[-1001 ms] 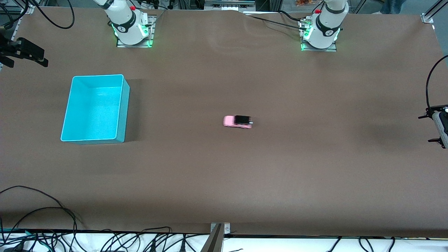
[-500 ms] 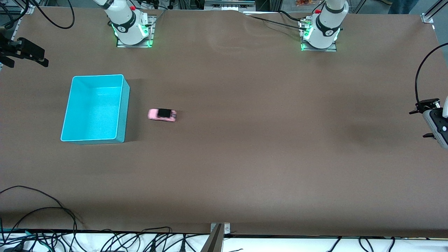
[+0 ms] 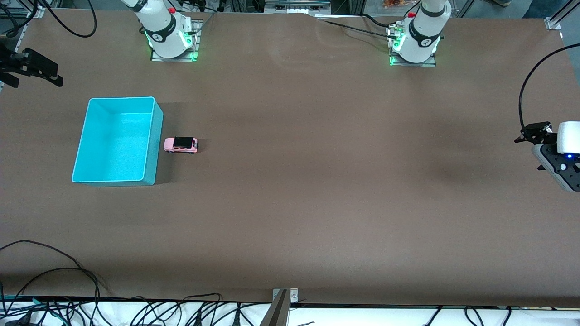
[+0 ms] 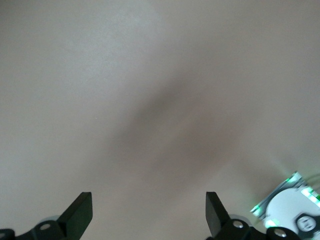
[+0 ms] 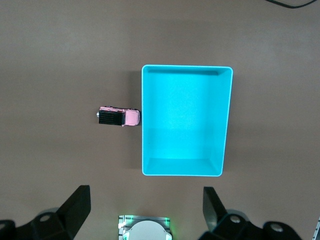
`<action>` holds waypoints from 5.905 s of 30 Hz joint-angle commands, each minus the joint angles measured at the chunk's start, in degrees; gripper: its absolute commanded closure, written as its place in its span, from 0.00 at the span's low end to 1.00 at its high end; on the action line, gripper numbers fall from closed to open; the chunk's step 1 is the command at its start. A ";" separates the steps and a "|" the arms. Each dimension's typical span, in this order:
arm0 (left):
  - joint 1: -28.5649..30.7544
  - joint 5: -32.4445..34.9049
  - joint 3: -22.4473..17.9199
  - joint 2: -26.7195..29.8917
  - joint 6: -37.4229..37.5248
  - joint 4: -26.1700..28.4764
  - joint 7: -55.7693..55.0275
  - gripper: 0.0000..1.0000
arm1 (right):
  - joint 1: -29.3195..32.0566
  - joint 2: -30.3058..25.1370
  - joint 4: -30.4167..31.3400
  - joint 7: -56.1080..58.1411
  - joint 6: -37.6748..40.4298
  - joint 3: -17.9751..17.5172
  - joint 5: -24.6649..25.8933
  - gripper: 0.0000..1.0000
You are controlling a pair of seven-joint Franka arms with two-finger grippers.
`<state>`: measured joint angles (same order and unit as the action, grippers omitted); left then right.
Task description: Wind and store pink jeep toy
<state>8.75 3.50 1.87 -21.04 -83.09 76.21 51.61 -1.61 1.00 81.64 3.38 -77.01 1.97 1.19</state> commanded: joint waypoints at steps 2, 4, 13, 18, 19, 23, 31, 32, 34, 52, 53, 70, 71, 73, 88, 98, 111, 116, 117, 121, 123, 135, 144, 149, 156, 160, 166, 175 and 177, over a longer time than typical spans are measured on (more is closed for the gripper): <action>-2.86 -1.65 -0.37 0.12 4.42 -2.20 -11.34 0.00 | -0.06 0.14 -0.70 0.75 0.19 -0.04 0.92 0.00; -3.56 -3.40 -0.46 0.55 5.83 -2.47 -14.15 0.00 | -0.06 0.14 -0.70 0.66 0.19 -0.04 0.92 0.00; -5.66 -6.93 -1.16 3.71 8.47 -2.21 -24.27 0.00 | -0.06 0.40 -0.70 0.66 -0.07 -0.13 0.83 0.00; -7.60 -6.58 -1.25 6.35 8.39 0.08 -30.94 0.00 | 0.03 0.06 0.35 0.66 -1.57 -0.13 0.65 0.00; -8.04 -6.58 -1.25 7.14 8.21 0.78 -32.52 0.00 | -0.06 -0.12 0.88 0.66 -2.09 -0.13 0.65 0.00; -10.50 -6.32 -1.52 10.22 6.37 4.82 -39.46 0.00 | -0.06 -1.61 4.56 0.66 -6.74 -0.13 0.65 0.00; -11.21 -6.40 -1.52 19.44 -6.18 19.05 -41.41 0.00 | -0.15 -4.34 14.59 -0.31 -15.98 -1.62 -1.28 0.00; -11.21 -6.40 -1.60 20.24 -7.77 20.28 -41.41 0.00 | -0.15 -4.51 15.03 -0.22 -16.07 -1.71 -1.46 0.00; -11.30 -6.31 -2.04 21.29 -11.02 22.13 -41.41 0.00 | -0.15 -4.52 15.39 -0.22 -16.33 -1.88 -1.55 0.00; -13.14 -5.87 -4.94 24.38 -11.04 22.32 -41.41 0.00 | -0.15 -6.10 28.65 -0.22 -26.79 -7.07 -1.63 0.00; -13.14 -5.87 -4.94 24.46 -10.60 22.32 -41.41 0.00 | -0.15 -6.19 28.83 -0.22 -27.05 -7.16 -1.72 0.00; -8.31 -1.48 1.74 25.61 -9.90 22.14 -42.99 0.00 | -0.06 -5.48 28.84 -0.66 -27.58 -8.21 -2.16 0.00; -8.31 -1.57 1.65 25.61 -9.81 22.14 -43.52 0.00 | -0.06 -5.31 28.84 -0.74 -27.76 -8.21 -2.25 0.00; -8.31 -1.74 1.65 25.61 -9.72 22.14 -44.57 0.00 | -0.06 -5.13 28.92 -0.74 -28.02 -8.30 -2.42 0.00; -9.01 -1.92 1.56 25.08 -8.75 20.47 -45.63 0.00 | -1.64 -3.11 29.01 -1.80 -29.07 -8.74 -2.51 0.00; -9.36 -1.92 1.91 24.55 -8.67 19.68 -45.63 0.00 | -1.73 -3.55 32.26 -1.89 -33.03 -10.84 -2.51 0.00; -9.63 -1.92 1.91 24.03 -8.67 18.98 -45.81 0.00 | -1.91 -3.37 39.20 -1.89 -38.22 -13.13 -2.51 0.00; -9.80 -1.83 2.00 23.85 -8.67 18.89 -45.81 0.00 | -2.00 -3.64 41.66 -1.97 -39.27 -13.31 -2.51 0.00; -9.80 -1.83 2.00 23.85 -8.67 18.89 -45.72 0.00 | -2.00 -3.64 42.19 -2.32 -39.54 -13.31 -2.51 0.00; -9.80 -1.92 2.00 23.85 -8.67 18.89 -45.72 0.00 | -2.00 -3.64 44.65 -7.67 -42.08 -13.92 -2.51 0.00; -9.80 -1.92 2.00 23.85 -8.58 18.89 -45.72 0.00 | -2.00 -3.64 46.40 -8.92 -44.19 -14.01 -2.51 0.00; -9.28 -1.92 1.82 23.76 -8.40 18.89 -45.54 0.00 | -2.00 -2.67 52.73 -15.50 -51.57 -14.01 -2.51 0.00; -9.45 -1.92 1.82 23.76 -8.40 18.54 -45.63 0.00 | -2.00 -2.15 57.75 -26.04 -57.64 -14.01 -2.51 0.00; -9.54 -1.83 1.82 23.76 -8.40 18.54 -45.63 0.00 | -2.00 -0.21 58.19 -35.44 -58.96 -14.01 -2.51 0.00; -9.63 -1.92 1.82 23.76 -8.40 18.54 -45.63 0.00 | -2.00 1.19 58.45 -44.32 -59.84 -14.01 -2.51 0.00; -9.63 -1.83 1.82 23.76 -8.31 18.54 -45.63 0.00 | -2.00 2.42 58.54 -52.75 -62.29 -14.01 -2.51 0.00; -9.63 -1.92 1.82 23.76 -8.40 18.54 -45.72 0.00 | -2.00 4.18 58.45 -65.50 -66.69 -14.01 -2.60 0.00; -9.80 -1.92 1.82 23.76 -8.40 18.45 -45.72 0.00 | -1.91 7.17 58.45 -80.01 -71.96 -14.01 -3.92 0.00; -9.80 -1.92 1.91 23.76 -8.40 18.45 -45.72 0.00 | -1.91 7.61 58.45 -83.08 -72.93 -13.92 -3.92 0.00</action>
<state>-0.66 1.32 3.71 3.36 -92.95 96.47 6.82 -3.54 7.57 139.45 -73.33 -146.76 -11.87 -1.39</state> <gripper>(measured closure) 0.000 0.000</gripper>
